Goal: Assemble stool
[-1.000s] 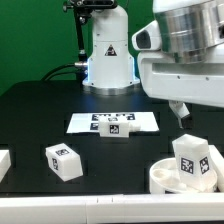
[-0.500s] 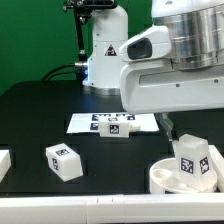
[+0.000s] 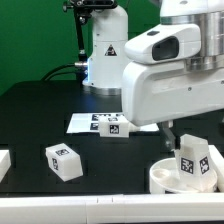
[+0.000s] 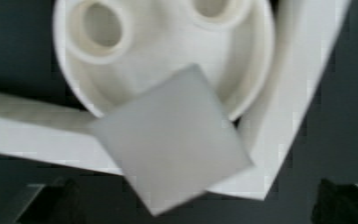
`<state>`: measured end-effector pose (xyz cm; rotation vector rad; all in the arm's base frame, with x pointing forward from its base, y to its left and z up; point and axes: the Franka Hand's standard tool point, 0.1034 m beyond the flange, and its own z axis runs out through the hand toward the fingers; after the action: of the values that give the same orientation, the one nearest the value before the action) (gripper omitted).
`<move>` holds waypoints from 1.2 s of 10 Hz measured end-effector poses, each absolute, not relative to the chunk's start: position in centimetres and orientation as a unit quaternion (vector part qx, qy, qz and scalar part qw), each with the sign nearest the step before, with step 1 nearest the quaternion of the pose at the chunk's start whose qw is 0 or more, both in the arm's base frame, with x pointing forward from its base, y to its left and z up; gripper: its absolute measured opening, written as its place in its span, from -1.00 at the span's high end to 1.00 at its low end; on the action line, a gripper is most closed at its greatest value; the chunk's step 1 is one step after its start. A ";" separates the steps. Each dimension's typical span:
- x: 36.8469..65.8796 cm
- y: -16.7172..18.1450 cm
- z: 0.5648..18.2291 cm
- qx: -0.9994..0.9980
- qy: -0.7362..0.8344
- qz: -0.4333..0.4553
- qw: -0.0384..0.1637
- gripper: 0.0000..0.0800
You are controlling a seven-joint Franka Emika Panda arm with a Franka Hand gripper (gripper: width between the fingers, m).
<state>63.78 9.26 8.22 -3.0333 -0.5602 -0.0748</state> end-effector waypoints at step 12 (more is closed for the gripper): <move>63.9 9.0 7.2 -0.977 0.209 -0.016 0.041 0.15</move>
Offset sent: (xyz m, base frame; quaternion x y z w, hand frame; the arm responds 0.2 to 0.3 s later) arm 0.0000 0.0000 0.0000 0.0000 0.0000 0.0650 0.9979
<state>63.87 8.98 7.19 -2.9909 0.6404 -0.0477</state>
